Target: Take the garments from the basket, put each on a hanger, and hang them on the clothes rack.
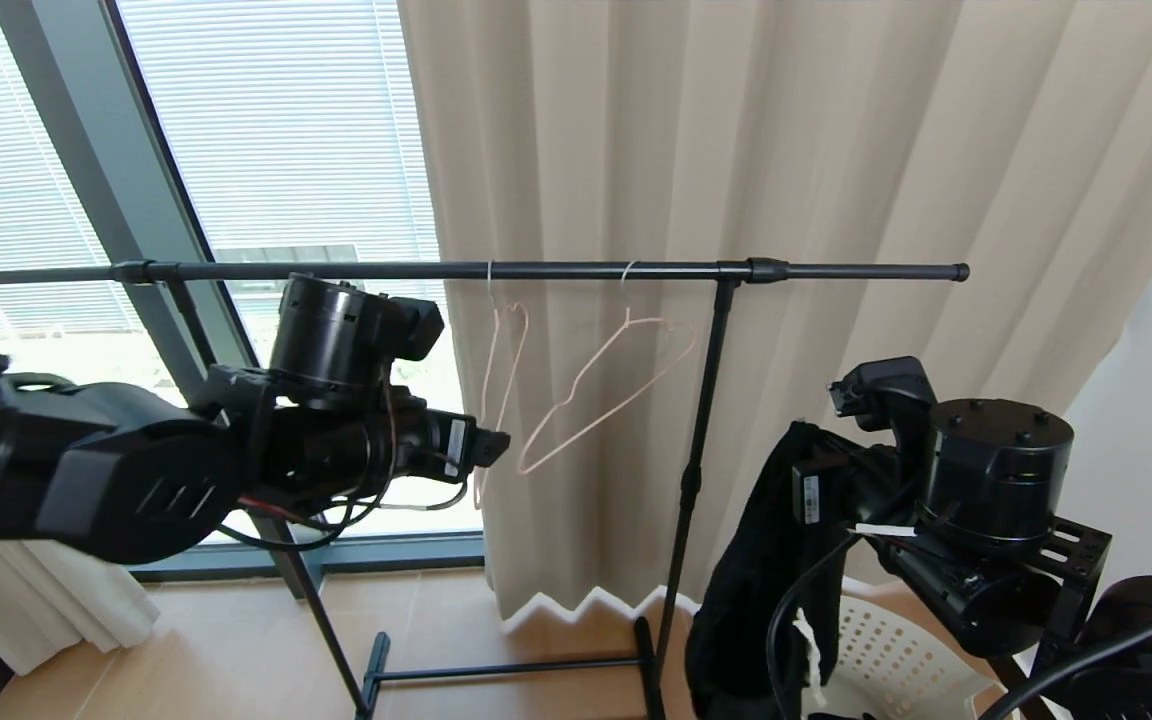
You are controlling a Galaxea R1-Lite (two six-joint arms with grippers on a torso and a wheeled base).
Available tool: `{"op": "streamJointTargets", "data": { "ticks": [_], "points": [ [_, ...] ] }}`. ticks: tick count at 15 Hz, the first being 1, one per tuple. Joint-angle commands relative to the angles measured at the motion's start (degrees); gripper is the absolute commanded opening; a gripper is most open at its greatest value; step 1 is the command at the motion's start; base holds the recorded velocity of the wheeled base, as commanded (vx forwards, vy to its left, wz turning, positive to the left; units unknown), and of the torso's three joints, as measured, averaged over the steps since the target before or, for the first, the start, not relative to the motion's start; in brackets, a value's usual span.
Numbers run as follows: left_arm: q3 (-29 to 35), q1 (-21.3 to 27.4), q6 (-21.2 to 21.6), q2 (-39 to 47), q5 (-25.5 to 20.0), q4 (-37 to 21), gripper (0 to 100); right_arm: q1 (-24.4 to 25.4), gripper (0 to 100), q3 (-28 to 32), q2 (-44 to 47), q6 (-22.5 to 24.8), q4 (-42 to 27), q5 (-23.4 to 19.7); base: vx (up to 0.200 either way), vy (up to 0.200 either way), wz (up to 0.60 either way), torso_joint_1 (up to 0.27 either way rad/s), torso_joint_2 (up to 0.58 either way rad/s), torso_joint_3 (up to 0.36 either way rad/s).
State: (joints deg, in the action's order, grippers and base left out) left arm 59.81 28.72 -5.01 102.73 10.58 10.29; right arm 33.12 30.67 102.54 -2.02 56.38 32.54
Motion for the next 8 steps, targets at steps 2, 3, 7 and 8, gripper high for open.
{"op": "streamJointTargets", "data": {
  "ticks": [2,3,7,8],
  "points": [
    [12.2,-1.8,-1.5,14.6,4.2,0.0,100,-0.1,0,-0.3,0.3,-0.1,0.1,0.0,0.000,0.000,0.00,0.000,0.00,0.000],
    [17.3,-2.7,-2.5,18.5,5.8,0.0,100,0.0,0,-0.6,0.2,-0.2,0.1,0.0,0.000,0.000,0.00,0.000,0.00,0.000],
    [28.0,-5.2,-4.7,25.5,6.5,-0.4,100,0.4,0,-0.6,0.4,-0.3,0.1,0.0,0.000,0.000,0.00,0.000,0.00,0.000],
    [27.8,-5.1,-4.9,26.3,6.5,-0.4,100,0.8,0,-1.1,0.6,-0.3,0.1,0.0,0.000,0.000,0.00,0.000,0.00,0.000]
  ]
}}
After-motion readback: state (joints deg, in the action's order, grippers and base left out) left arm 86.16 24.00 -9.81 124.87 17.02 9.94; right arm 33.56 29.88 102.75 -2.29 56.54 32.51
